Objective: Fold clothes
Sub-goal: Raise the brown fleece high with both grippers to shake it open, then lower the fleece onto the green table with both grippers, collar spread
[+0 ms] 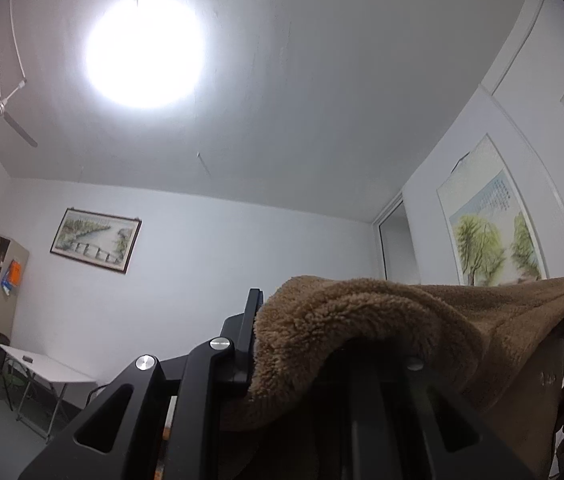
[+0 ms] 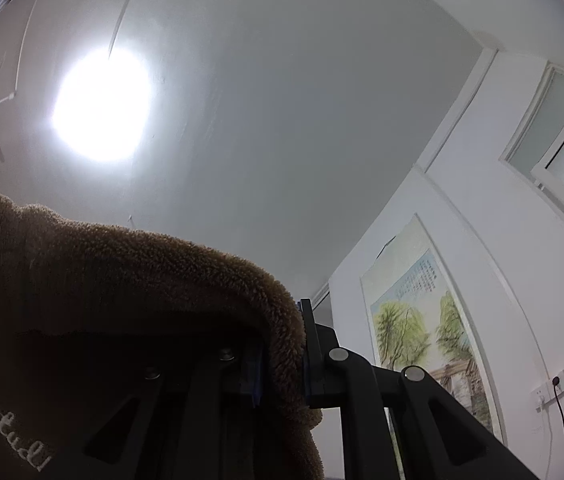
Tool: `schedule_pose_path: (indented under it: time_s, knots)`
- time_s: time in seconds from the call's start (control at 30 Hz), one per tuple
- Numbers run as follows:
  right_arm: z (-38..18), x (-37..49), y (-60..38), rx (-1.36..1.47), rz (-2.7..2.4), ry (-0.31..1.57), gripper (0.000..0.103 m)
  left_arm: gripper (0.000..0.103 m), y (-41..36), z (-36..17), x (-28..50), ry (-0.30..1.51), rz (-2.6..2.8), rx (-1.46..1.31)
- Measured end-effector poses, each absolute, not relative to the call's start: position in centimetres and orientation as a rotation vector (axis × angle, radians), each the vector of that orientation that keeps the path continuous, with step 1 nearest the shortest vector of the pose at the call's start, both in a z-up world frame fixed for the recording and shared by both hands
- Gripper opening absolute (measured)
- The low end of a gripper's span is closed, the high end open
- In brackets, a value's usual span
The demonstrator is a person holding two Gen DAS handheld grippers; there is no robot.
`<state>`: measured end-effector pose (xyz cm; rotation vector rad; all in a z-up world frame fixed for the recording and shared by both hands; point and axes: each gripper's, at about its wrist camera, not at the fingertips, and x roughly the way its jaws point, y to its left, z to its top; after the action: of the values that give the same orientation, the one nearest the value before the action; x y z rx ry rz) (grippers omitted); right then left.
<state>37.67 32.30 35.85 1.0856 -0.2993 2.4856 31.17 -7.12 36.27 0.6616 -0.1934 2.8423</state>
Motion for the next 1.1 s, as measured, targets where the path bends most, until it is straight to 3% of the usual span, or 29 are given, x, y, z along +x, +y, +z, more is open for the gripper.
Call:
schedule_pose_path:
  time_s: [0.2, 0.4, 0.9, 1.1]
  knots:
    - [33.0, 30.6, 31.7, 0.854, 2.602, -0.354, 0.013, 0.022, -7.5, 32.9, 22.8, -0.223, 2.917, 0.388]
    - [28.9, 21.1, 31.6, 0.575, 2.697, -0.404, 0.013, 0.023, -6.5, 28.7, 11.5, -0.132, 2.989, 0.041]
    - [14.2, -3.4, 36.6, -0.341, 2.874, -0.462, 0.013, 0.023, -1.8, 10.8, -15.3, -0.017, 2.887, -0.866]
    - [8.1, -9.9, 38.8, -0.748, 2.912, -0.45, 0.013, 0.023, -1.4, 4.0, -20.7, -0.045, 2.782, -1.167]
